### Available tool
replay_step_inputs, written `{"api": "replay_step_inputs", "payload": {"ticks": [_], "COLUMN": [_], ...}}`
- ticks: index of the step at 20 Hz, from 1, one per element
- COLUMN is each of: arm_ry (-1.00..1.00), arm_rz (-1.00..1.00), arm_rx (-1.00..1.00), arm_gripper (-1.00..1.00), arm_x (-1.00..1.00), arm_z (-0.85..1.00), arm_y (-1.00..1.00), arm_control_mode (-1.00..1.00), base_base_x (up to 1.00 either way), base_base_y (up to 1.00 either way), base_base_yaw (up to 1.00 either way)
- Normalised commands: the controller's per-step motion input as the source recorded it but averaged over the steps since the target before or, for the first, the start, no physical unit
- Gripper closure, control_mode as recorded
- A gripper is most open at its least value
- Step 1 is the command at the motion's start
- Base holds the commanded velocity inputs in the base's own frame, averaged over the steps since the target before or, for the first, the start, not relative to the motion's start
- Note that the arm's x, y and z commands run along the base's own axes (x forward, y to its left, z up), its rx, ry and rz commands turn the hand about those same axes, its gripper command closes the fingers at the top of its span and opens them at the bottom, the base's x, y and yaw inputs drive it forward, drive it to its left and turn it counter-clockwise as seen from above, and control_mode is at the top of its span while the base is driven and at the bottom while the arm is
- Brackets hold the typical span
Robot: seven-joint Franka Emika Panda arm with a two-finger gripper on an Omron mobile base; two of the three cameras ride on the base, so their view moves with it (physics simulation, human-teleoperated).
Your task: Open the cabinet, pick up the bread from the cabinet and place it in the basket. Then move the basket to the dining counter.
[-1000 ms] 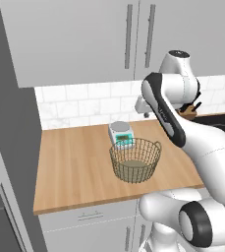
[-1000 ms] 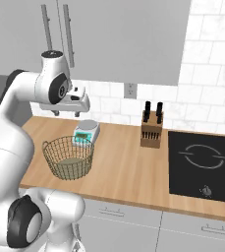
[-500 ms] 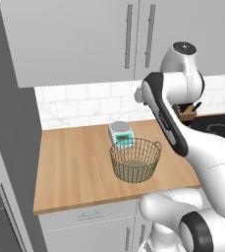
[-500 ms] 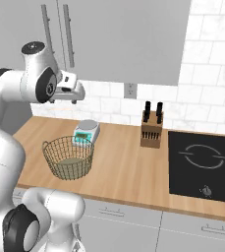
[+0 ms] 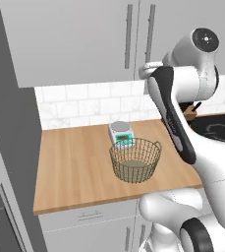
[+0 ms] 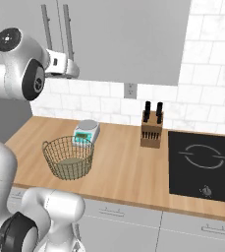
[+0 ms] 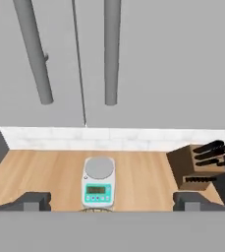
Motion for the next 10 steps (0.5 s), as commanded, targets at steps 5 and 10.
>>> {"api": "replay_step_inputs", "payload": {"ticks": [5, 10], "arm_ry": [-0.22, -0.06], "arm_rz": [0.00, 0.00], "arm_rx": [0.01, 0.00], "arm_gripper": [-1.00, -1.00], "arm_x": [0.05, 0.37], "arm_z": [0.53, 0.00], "arm_y": [0.09, 0.17], "arm_control_mode": [-1.00, -1.00], "base_base_x": [0.00, 0.00], "base_base_y": [0.00, 0.00], "base_base_yaw": [0.00, 0.00]}}
